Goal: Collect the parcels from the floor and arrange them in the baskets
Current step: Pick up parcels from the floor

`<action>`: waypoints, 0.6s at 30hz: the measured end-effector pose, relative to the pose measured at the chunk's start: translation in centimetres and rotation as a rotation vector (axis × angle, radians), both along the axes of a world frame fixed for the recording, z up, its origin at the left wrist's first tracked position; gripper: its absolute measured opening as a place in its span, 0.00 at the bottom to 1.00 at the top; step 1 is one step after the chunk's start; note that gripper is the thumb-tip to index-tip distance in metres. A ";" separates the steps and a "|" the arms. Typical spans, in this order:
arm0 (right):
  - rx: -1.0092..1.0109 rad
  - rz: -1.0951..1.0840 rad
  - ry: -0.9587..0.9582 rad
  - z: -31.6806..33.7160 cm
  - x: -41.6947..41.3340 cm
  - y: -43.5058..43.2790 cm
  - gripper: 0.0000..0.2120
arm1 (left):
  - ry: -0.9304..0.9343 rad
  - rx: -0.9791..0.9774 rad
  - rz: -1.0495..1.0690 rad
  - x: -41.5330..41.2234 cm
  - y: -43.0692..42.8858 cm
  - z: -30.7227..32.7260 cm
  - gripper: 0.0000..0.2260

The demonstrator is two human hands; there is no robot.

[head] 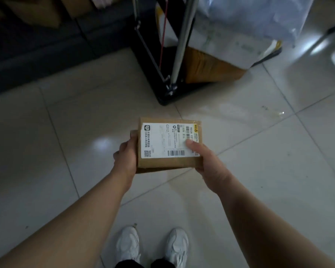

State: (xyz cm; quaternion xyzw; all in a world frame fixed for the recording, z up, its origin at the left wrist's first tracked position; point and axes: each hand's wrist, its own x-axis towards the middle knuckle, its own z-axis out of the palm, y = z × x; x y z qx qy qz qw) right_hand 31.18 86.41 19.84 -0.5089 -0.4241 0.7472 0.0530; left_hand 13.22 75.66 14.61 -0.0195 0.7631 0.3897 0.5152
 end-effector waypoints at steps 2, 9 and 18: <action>0.011 -0.002 0.019 5.6 -1.5 0.9 0.17 | 0.020 0.050 0.022 -1.8 0.1 4.4 0.39; 0.041 0.003 0.116 26.9 -5.5 1.7 0.15 | 0.134 0.252 0.128 -4.6 -0.1 29.1 0.16; 0.069 -0.001 0.183 47.9 -9.1 -2.1 0.12 | 0.343 0.257 0.174 -7.5 -6.0 49.1 0.32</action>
